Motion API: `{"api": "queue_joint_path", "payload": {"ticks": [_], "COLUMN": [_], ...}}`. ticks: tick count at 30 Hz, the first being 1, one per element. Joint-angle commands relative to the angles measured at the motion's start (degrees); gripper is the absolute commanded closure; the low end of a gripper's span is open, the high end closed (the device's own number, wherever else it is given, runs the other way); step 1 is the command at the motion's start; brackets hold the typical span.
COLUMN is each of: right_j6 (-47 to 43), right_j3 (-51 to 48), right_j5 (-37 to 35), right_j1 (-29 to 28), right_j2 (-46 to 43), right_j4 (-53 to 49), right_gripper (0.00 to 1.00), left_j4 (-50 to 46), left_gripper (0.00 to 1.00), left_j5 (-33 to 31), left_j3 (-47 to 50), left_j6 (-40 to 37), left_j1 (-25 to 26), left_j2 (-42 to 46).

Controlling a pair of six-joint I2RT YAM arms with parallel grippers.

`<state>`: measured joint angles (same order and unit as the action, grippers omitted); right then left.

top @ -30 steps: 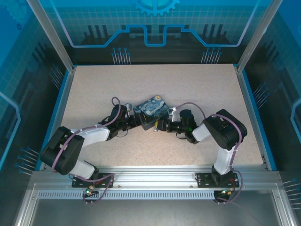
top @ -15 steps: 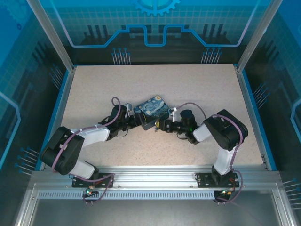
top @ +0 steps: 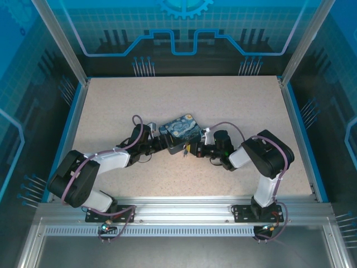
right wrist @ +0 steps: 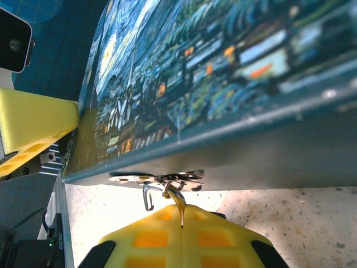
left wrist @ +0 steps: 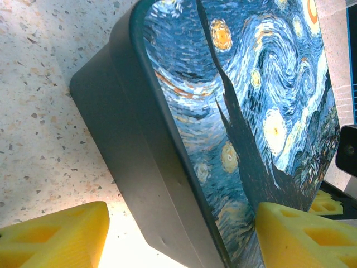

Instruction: Unlock the padlock with the key

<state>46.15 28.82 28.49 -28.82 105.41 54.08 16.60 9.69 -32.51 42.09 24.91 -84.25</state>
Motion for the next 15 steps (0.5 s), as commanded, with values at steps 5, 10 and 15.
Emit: {"api": "queue_joint_path", "payload": {"ticks": [5, 10, 15], "right_j6": [4.2, 6.5, 8.6], "right_j3": [-2.7, -4.1, -4.5], "right_j5": [-4.9, -6.2, -7.3], "right_j1": [1.2, 2.0, 2.3], "right_j2": [0.5, 0.9, 1.1], "right_j4": [4.8, 6.3, 7.5], "right_gripper": [1.0, 1.0, 1.0], "left_j4": [-3.4, -3.8, -3.4], "left_gripper": [0.29, 0.29, 0.29], "left_j5": [-1.0, -1.0, -0.3], "left_j3": [2.0, 2.5, 2.9], "left_j6": [0.3, 0.5, 1.0], "left_j1": [0.2, 0.2, 0.2], "left_j2": [1.2, 2.2, 2.4]}}
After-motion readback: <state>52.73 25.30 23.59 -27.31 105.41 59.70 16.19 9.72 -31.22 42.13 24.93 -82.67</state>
